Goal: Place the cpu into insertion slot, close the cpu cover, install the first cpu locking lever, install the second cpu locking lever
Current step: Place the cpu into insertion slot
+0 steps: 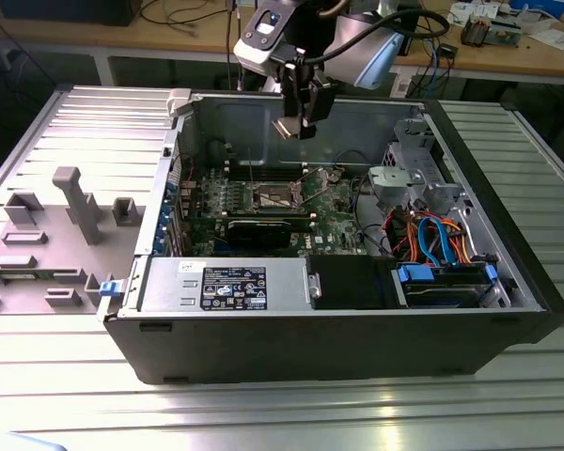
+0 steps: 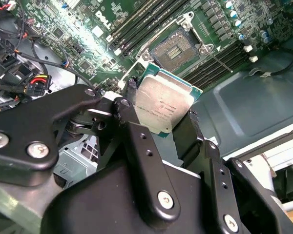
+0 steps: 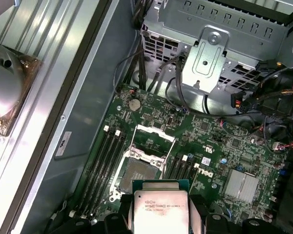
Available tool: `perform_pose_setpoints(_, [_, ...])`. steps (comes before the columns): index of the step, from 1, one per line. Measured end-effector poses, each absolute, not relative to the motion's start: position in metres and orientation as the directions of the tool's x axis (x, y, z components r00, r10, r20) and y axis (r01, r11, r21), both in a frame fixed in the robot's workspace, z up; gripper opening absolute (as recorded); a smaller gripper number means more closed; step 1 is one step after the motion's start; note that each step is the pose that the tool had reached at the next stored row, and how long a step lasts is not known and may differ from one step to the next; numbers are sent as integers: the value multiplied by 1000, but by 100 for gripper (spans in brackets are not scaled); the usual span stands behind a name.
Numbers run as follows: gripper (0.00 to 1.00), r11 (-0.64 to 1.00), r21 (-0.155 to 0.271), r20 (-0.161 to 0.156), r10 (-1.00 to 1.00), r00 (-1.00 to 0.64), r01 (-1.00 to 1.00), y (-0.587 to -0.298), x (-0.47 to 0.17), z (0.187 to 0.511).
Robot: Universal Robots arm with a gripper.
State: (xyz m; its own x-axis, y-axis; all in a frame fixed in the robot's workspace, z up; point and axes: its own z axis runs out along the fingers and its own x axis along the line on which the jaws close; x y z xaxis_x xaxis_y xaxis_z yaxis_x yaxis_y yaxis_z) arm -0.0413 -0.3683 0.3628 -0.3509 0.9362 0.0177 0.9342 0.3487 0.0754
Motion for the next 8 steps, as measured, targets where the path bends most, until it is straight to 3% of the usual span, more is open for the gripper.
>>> perform_pose_setpoints(8, [54, 294, 75, 18, 955, -296, 953, -368, -41, 362])
